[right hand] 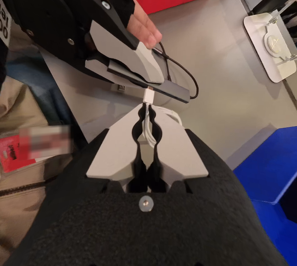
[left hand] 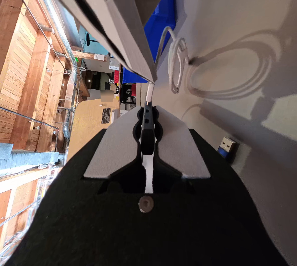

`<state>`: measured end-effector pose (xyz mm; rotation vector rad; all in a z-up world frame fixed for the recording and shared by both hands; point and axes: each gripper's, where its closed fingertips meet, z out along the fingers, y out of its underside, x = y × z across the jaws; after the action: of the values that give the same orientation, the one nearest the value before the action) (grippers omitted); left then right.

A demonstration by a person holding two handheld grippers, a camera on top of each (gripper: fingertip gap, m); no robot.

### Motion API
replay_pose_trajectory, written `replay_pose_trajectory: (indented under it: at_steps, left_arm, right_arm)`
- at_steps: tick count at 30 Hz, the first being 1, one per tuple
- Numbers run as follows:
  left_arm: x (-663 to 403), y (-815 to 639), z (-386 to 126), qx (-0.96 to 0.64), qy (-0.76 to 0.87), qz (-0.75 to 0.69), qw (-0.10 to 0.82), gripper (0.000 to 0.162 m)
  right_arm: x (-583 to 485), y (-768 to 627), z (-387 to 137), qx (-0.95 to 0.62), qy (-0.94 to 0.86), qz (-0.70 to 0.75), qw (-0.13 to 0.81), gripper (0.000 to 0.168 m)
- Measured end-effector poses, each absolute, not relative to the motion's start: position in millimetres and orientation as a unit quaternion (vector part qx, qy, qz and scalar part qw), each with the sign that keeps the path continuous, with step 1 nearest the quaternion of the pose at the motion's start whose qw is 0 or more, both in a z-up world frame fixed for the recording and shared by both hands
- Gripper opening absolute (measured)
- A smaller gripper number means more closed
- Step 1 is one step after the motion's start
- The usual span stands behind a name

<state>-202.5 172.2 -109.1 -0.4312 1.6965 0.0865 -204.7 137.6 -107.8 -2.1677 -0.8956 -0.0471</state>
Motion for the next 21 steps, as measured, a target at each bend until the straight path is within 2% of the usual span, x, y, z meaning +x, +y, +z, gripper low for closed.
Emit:
replay_pose_trajectory:
  at_steps: [6, 16, 21]
  left_arm:
    - [-200, 173, -111, -0.21, 0.741, 0.032, 0.636, 0.01]
    - [-202, 178, -101, -0.239, 0.716, 0.033, 0.655, 0.01]
    - [-201, 181, -106, -0.248, 0.722, 0.041, 0.645, 0.01]
  right_arm:
    - [-204, 141, -102, -0.845, -0.352, -0.033, 0.402, 0.002]
    - [-206, 149, -92, -0.833, -0.274, 0.113, 0.467, 0.002]
    - [-206, 152, -98, -0.829, -0.262, 0.138, 0.474, 0.003]
